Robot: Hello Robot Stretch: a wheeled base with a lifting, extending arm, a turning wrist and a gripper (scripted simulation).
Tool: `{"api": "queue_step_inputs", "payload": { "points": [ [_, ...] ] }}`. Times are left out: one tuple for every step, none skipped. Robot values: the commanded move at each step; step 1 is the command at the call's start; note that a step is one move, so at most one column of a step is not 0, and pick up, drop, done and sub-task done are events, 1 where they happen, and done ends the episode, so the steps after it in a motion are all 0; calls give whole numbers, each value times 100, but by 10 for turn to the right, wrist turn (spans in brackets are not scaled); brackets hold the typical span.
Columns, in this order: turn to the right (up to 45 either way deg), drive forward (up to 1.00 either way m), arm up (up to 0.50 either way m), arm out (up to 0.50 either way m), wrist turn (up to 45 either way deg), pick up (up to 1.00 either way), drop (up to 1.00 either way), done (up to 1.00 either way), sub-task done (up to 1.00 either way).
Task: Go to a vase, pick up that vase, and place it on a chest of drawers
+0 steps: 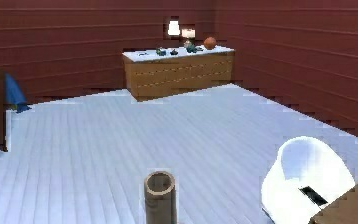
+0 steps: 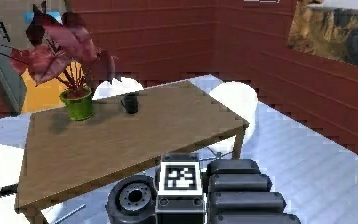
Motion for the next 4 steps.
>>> {"api": "queue_step_inputs", "payload": {
  "points": [
    [-450,0,0,0,0,0,0,0,0],
    [-450,0,0,0,0,0,0,0,0],
    [-270,0,0,0,0,0,0,0,0],
    [0,20,0,0,0,0,0,0,0]
  ]
}}
